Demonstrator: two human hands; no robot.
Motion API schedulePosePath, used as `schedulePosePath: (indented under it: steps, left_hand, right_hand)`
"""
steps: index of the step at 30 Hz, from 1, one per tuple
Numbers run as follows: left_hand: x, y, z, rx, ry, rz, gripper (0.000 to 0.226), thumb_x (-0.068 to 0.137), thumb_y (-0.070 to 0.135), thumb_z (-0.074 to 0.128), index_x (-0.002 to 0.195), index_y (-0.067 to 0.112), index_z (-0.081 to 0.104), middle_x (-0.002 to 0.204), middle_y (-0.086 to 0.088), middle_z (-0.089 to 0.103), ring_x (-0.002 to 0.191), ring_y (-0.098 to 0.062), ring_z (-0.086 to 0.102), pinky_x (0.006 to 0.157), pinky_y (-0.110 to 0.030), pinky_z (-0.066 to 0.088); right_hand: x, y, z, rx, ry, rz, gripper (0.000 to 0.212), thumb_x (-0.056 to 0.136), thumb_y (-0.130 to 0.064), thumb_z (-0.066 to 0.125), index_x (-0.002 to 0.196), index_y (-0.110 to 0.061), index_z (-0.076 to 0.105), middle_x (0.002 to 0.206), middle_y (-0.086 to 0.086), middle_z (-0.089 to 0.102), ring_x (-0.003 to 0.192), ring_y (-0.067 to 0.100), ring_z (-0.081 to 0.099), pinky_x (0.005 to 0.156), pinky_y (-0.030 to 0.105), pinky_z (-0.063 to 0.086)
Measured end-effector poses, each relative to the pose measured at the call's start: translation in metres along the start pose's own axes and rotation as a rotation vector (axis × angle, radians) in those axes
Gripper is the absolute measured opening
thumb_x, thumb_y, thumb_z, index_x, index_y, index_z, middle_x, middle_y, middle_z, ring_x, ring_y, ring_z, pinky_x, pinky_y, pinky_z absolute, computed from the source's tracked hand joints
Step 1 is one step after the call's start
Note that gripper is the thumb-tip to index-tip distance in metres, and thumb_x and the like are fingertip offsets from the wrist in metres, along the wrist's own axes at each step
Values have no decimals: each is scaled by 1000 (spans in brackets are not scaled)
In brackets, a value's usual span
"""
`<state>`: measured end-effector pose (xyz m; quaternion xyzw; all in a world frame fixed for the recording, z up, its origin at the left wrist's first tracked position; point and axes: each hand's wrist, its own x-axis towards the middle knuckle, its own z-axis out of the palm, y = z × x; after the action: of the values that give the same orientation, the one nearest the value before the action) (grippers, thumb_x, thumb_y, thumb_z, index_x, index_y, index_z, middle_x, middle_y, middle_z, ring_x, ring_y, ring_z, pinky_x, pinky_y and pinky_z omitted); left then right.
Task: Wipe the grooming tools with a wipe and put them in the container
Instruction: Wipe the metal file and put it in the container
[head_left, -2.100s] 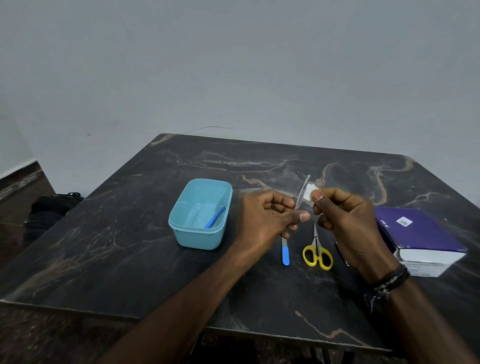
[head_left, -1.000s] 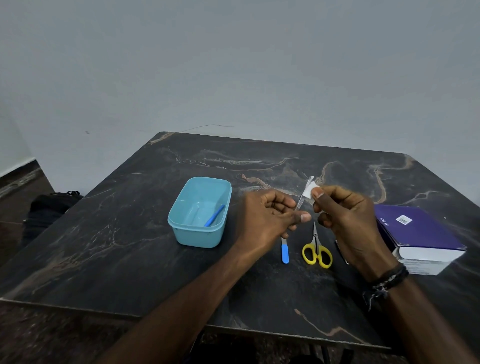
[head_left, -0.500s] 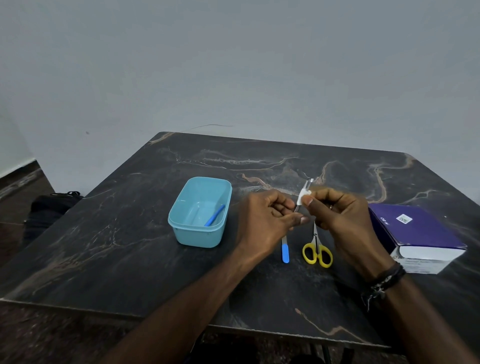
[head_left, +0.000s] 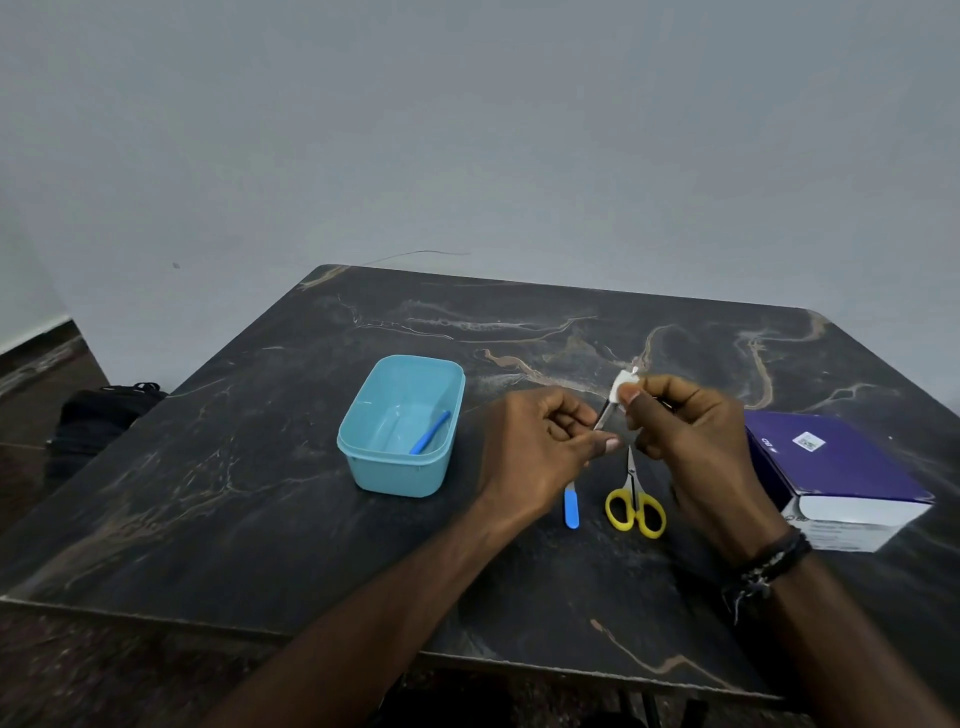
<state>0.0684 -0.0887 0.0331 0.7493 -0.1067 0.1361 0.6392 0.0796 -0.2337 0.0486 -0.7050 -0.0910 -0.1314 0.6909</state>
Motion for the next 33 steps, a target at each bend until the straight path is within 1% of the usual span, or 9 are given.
schedulePosePath:
  steps: [3,8,11,14,17,21,25,28,33]
  left_hand:
    - [0,0,1,3,-9,7,20,69,14,85,81,11,69,67,-1,66,60,-20,63,62,-38,60]
    - [5,5,-3,-233,105,-15,16,74,3,79,79,12,67,69,-3,68,61,-13,64,49,-14,47]
    - [6,3,-5,-337,199,14,18,74,3,79,82,16,69,73,-5,72,66,-18,71,50,-20,51]
    - [6,3,-4,-419,204,51,21,73,-3,78,89,8,69,81,-7,74,74,-20,72,58,-27,57]
    - [7,6,-3,-501,185,40,24,72,-10,75,91,3,68,82,-6,74,76,-18,71,62,-28,59]
    - [9,8,-6,-586,280,68,20,73,-12,73,86,3,68,79,-7,73,75,-18,69,64,-26,58]
    - [10,9,-9,-533,371,170,23,79,-11,69,90,10,67,87,-10,73,87,-22,72,77,-28,58]
    - [10,10,-8,-501,346,194,25,84,-11,63,98,10,65,84,-7,69,81,-21,73,74,-30,59]
    - [10,8,-8,-481,309,162,31,86,-12,59,104,13,65,84,-7,70,75,-19,70,73,-27,58]
  right_hand:
    - [5,2,-7,79,66,68,8,88,-12,64,86,-11,72,63,-1,61,59,7,52,50,19,39]
    - [8,2,-9,221,-12,193,10,88,-12,62,87,-10,72,78,5,61,64,10,51,50,19,35]
    - [7,0,-8,232,-31,231,10,89,-9,61,87,-9,71,81,2,64,65,10,51,48,17,35]
    - [6,-1,-8,252,-22,238,11,89,-10,60,88,-10,70,82,2,64,66,9,52,52,20,35]
    - [7,-2,-9,268,-29,252,9,87,-13,62,88,-10,70,84,2,64,67,9,52,57,23,34]
    - [5,-2,-8,226,-78,275,19,74,-21,67,88,-8,71,90,11,62,68,10,51,52,20,36]
    - [8,-1,-10,192,46,237,6,84,-13,65,86,-10,70,87,11,62,63,8,50,51,20,36]
    - [9,1,-13,108,98,168,9,89,-13,64,84,-12,70,79,11,60,64,11,49,54,23,38]
    - [3,-3,-6,-45,13,76,11,89,-11,63,82,-15,71,68,6,60,61,10,49,51,19,39]
